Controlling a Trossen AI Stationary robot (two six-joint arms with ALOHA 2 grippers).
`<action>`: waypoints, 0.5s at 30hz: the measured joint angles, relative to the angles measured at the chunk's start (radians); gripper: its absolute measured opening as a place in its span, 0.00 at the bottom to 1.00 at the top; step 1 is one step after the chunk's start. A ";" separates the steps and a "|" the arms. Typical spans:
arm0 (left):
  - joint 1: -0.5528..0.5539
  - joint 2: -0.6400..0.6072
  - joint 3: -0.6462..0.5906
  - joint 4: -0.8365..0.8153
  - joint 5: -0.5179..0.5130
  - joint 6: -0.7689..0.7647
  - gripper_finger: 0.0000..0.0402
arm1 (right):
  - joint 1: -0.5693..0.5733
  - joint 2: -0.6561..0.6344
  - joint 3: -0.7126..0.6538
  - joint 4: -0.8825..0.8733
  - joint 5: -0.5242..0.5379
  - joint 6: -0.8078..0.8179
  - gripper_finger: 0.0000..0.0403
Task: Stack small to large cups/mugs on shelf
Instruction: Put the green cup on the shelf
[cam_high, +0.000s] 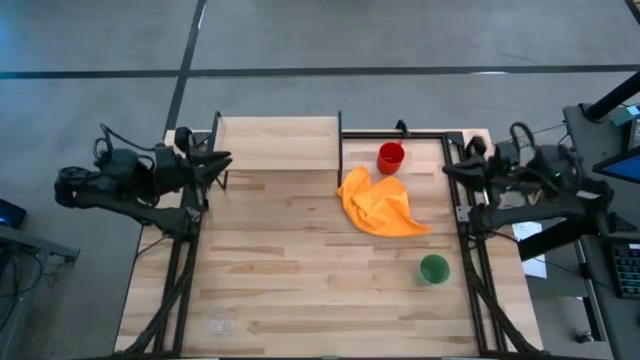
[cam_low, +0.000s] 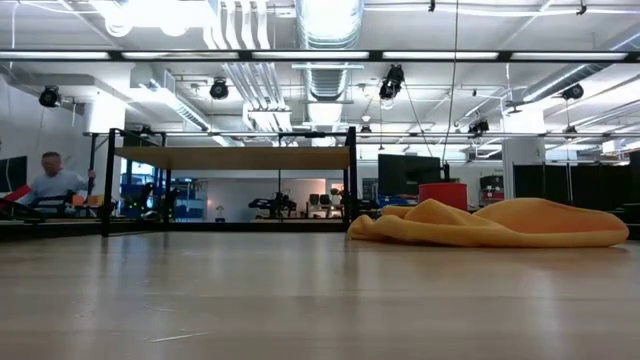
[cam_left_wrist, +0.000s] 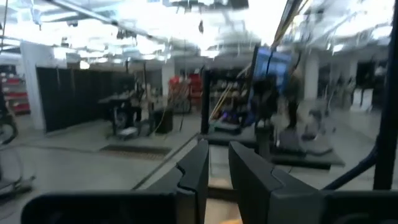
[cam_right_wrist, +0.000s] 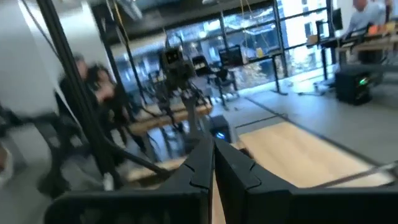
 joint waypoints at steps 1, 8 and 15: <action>0.000 0.016 0.026 -0.027 -0.002 0.000 0.12 | 0.000 0.031 0.049 -0.045 0.000 -0.036 0.02; 0.000 0.129 0.161 -0.068 -0.005 0.004 0.12 | -0.001 0.221 0.293 -0.324 0.000 -0.188 0.02; 0.000 0.177 0.276 -0.277 -0.026 0.003 0.12 | -0.001 0.368 0.369 -0.403 0.051 -0.226 0.02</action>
